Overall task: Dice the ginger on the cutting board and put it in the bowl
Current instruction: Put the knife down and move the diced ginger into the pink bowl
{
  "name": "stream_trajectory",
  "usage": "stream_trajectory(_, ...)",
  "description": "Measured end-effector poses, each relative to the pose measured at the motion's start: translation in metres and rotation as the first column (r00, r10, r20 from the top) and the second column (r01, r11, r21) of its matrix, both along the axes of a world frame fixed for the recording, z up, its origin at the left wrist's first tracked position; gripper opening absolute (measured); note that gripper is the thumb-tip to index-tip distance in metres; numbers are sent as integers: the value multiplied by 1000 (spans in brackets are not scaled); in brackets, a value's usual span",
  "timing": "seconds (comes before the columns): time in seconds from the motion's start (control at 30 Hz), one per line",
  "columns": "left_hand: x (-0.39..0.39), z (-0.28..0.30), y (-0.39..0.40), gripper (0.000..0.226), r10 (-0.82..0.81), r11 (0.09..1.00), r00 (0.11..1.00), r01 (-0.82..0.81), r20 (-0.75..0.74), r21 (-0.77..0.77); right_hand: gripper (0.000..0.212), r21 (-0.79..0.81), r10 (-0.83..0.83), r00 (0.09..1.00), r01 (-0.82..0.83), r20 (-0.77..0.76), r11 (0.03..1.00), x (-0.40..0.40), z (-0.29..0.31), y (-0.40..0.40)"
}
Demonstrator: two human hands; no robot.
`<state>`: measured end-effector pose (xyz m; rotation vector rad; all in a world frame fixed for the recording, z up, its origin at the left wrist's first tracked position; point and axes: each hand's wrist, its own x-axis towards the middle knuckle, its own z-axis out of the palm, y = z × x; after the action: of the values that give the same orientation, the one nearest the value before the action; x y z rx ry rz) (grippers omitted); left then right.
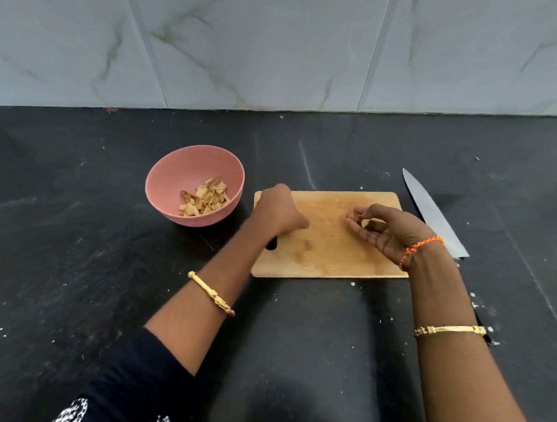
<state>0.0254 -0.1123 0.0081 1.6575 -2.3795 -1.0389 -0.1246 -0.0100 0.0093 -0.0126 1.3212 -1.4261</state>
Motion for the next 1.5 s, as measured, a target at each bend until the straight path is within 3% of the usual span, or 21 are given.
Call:
stream_trajectory(0.07, 10, 9, -4, 14, 137, 958, 961, -67, -239, 278, 16, 0, 36, 999, -36, 4, 999, 7, 5, -4)
stream_trajectory(0.13, 21, 27, -5, 13, 283, 897, 852, -71, -441, 437, 21, -56, 85, 996, -86, -13, 995, 18, 18, -14)
stream_trajectory(0.2, 37, 51, -8, 13, 364, 880, 718, -56, -594, 472, 24, -137, 139, 986, -151, -94, 979, 32, 37, -30)
stream_trajectory(0.27, 55, 73, -13, 15, 370, 908, 652, -105, -661, 405, 23, -188, 194, 946, -247, -261, 951, 52, 60, -49)
stream_trajectory(0.4, 91, 95, -31, 12, 255, 966, 744, -226, -617, 127, 22, -205, 189, 759, -392, -623, 897, 94, 88, -95)
stream_trajectory(0.47, 103, 89, -44, 14, 251, 963, 819, -266, -516, 47, 18, -89, 208, 552, -462, -808, 882, 113, 83, -115)
stream_trajectory(0.53, 113, 74, -54, 21, 242, 963, 911, -268, -333, -34, 39, 89, 285, 316, -514, -905, 853, 127, 68, -128)
stream_trajectory(0.57, 117, 66, -57, 25, 231, 961, 936, -263, -266, -87, 48, 125, 292, 259, -513, -921, 849, 131, 61, -131)
stream_trajectory(0.7, 129, 41, -56, 16, 293, 877, 893, -393, -341, -276, 48, 148, 257, 229, -405, -939, 902, 132, 45, -136)
stream_trajectory(0.8, 135, 22, -51, 9, 271, 828, 872, -427, -408, -363, 52, 364, 443, 162, -364, -882, 857, 126, 38, -131)
stream_trajectory(0.9, 131, 0, -36, 24, 188, 807, 898, -372, -398, -458, 45, 435, 591, 286, -457, -754, 776, 130, 23, -121)
stream_trajectory(1.0, 125, -16, -24, 28, 146, 765, 945, -296, -293, -572, 37, 344, 532, 425, -443, -732, 828, 136, 11, -117)
stream_trajectory(1.27, 119, -15, -26, 19, 190, 726, 933, -343, -306, -595, 29, 269, 499, 563, -443, -659, 855, 131, 12, -116)
stream_trajectory(1.33, 109, -9, -19, 18, 174, 700, 919, -368, -354, -612, 31, 251, 424, 484, -382, -766, 890, 118, 13, -99)
stream_trajectory(1.4, 90, -2, -3, 19, 47, 694, 900, -341, -433, -634, 34, 237, 307, 318, -241, -897, 941, 96, 9, -70)
stream_trajectory(1.47, 68, -2, 20, 23, -91, 773, 870, -246, -485, -584, 39, 284, 297, 191, -93, -936, 954, 71, 1, -38)
stream_trajectory(1.5, 57, -8, 32, 29, -113, 813, 880, -186, -462, -552, 43, 363, 363, 170, -32, -916, 931, 58, -4, -21)
